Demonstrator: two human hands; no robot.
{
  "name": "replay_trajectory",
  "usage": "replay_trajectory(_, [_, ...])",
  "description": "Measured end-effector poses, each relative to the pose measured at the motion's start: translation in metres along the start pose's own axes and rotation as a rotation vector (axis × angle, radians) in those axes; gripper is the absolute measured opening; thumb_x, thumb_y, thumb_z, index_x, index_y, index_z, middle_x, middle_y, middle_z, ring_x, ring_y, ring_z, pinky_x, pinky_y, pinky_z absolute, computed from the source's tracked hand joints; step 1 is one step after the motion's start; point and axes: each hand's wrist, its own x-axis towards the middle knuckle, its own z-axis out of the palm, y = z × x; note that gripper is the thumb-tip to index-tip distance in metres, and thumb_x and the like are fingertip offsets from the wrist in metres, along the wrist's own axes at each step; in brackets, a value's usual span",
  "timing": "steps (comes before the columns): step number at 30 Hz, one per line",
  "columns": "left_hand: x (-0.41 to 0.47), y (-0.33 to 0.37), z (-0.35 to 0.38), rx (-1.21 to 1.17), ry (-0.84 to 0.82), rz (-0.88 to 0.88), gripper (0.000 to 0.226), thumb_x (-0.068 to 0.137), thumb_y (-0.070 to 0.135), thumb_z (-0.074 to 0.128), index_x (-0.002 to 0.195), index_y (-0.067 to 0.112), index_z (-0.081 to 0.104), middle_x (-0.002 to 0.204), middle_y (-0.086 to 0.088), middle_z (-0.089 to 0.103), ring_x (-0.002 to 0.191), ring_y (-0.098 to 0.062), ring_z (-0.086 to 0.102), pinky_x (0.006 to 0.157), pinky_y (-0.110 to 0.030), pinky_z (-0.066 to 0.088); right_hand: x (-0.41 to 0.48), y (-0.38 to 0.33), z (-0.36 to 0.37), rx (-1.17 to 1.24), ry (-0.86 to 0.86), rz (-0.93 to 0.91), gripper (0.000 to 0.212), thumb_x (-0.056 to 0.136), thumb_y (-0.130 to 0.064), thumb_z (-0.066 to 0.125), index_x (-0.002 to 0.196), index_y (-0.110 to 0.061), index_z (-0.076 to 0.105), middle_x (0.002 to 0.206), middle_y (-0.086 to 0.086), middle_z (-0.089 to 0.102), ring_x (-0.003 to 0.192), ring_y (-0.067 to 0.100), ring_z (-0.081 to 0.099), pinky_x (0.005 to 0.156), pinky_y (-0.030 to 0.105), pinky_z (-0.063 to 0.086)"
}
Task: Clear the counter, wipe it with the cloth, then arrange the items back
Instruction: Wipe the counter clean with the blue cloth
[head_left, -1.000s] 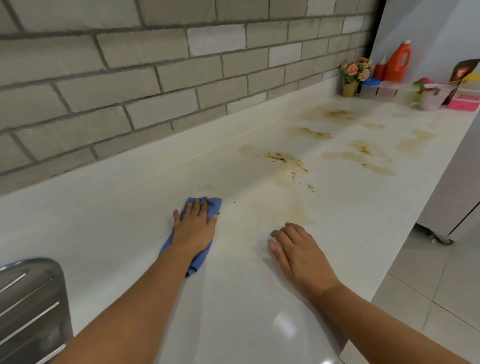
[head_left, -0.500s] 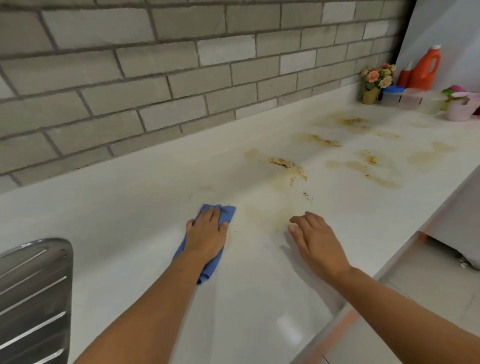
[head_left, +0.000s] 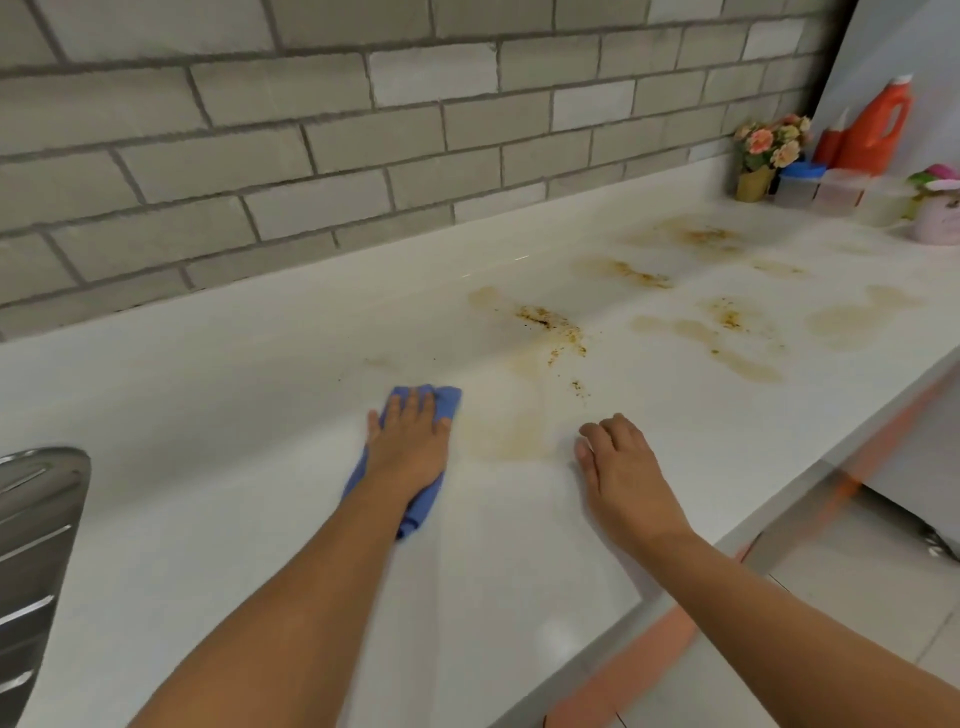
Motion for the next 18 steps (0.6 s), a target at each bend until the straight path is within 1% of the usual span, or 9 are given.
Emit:
replay_trajectory(2, [-0.013, 0.043, 0.011, 0.002, 0.004, 0.145, 0.053, 0.102, 0.035, 0.013, 0.151, 0.019, -0.002, 0.159, 0.002, -0.005, 0.146, -0.018, -0.006, 0.116, -0.044, -0.005, 0.001, 0.001, 0.000, -0.004, -0.003, -0.007, 0.071, 0.089, -0.046, 0.004, 0.129, -0.007, 0.048, 0.124, 0.010, 0.049, 0.129, 0.028, 0.035, 0.112, 0.035, 0.028])
replay_trajectory(3, [-0.028, 0.060, 0.014, -0.004, 0.018, 0.221, 0.053, 0.102, 0.034, 0.013, 0.150, 0.020, -0.001, 0.159, 0.004, -0.004, 0.146, -0.017, -0.006, 0.116, -0.043, -0.006, 0.001, 0.000, 0.000, 0.012, 0.006, -0.006, 0.070, 0.089, -0.045, 0.006, 0.131, -0.006, 0.047, 0.127, 0.012, 0.049, 0.130, 0.029, 0.036, 0.112, 0.034, 0.028])
replay_trajectory(7, [-0.102, 0.065, 0.019, -0.052, 0.016, 0.392, 0.053, 0.101, 0.041, 0.012, 0.149, 0.027, -0.003, 0.157, 0.013, -0.008, 0.144, -0.005, -0.011, 0.114, -0.034, -0.014, 0.001, -0.002, -0.015, 0.197, 0.081, 0.051, 0.037, 0.101, -0.021, 0.033, 0.131, -0.005, 0.047, 0.126, 0.013, 0.048, 0.123, 0.027, 0.040, 0.099, 0.019, 0.025])
replay_trajectory(8, [-0.112, 0.051, 0.020, -0.036, 0.001, 0.375, 0.057, 0.097, 0.050, 0.005, 0.149, 0.028, -0.004, 0.156, 0.016, -0.010, 0.143, -0.001, -0.013, 0.113, -0.033, -0.015, 0.002, 0.002, -0.018, 0.213, 0.099, 0.061, 0.036, 0.100, -0.019, 0.034, 0.131, -0.005, 0.047, 0.126, 0.013, 0.048, 0.123, 0.026, 0.039, 0.097, 0.016, 0.024])
replay_trajectory(10, [-0.111, 0.018, 0.021, 0.010, 0.044, 0.283, 0.085, 0.077, 0.069, -0.021, 0.149, 0.028, -0.003, 0.156, 0.016, -0.009, 0.141, 0.002, -0.014, 0.114, -0.035, -0.012, 0.004, 0.011, -0.022, 0.217, 0.069, 0.068, 0.037, 0.101, -0.021, 0.032, 0.132, -0.008, 0.045, 0.131, 0.009, 0.045, 0.129, 0.021, 0.033, 0.096, 0.012, 0.020])
replay_trajectory(11, [-0.100, 0.002, 0.019, 0.034, 0.059, 0.195, 0.089, 0.075, 0.070, -0.023, 0.150, 0.027, -0.001, 0.157, 0.014, -0.006, 0.142, 0.000, -0.011, 0.116, -0.038, -0.009, 0.004, 0.015, -0.023, 0.232, 0.042, 0.078, 0.038, 0.101, -0.024, 0.029, 0.134, -0.009, 0.043, 0.135, 0.008, 0.043, 0.134, 0.019, 0.028, 0.099, 0.012, 0.018])
replay_trajectory(13, [-0.066, -0.017, 0.011, 0.027, 0.064, -0.029, 0.065, 0.095, 0.053, 0.002, 0.151, 0.020, 0.003, 0.159, 0.005, -0.001, 0.146, -0.010, -0.004, 0.117, -0.044, -0.001, 0.003, 0.017, -0.022, 0.274, 0.007, 0.099, 0.041, 0.102, -0.028, 0.026, 0.137, -0.012, 0.040, 0.143, 0.004, 0.036, 0.141, 0.015, 0.018, 0.108, 0.018, 0.015])
replay_trajectory(15, [-0.035, -0.012, 0.003, 0.000, 0.093, -0.168, 0.056, 0.101, 0.038, 0.014, 0.151, 0.015, 0.002, 0.159, -0.002, 0.001, 0.147, -0.020, -0.001, 0.117, -0.047, 0.001, 0.004, 0.016, -0.019, 0.281, -0.016, 0.098, 0.042, 0.102, -0.031, 0.024, 0.138, -0.015, 0.038, 0.146, 0.001, 0.032, 0.143, 0.012, 0.013, 0.112, 0.021, 0.014])
replay_trajectory(18, [-0.019, 0.038, 0.010, -0.016, 0.106, -0.149, 0.056, 0.101, 0.035, 0.013, 0.150, 0.010, 0.003, 0.159, -0.008, 0.003, 0.146, -0.025, 0.000, 0.117, -0.045, 0.001, 0.007, 0.015, -0.016, 0.247, -0.036, 0.085, 0.043, 0.102, -0.032, 0.024, 0.138, -0.015, 0.037, 0.147, 0.002, 0.029, 0.144, 0.013, 0.011, 0.112, 0.022, 0.014])
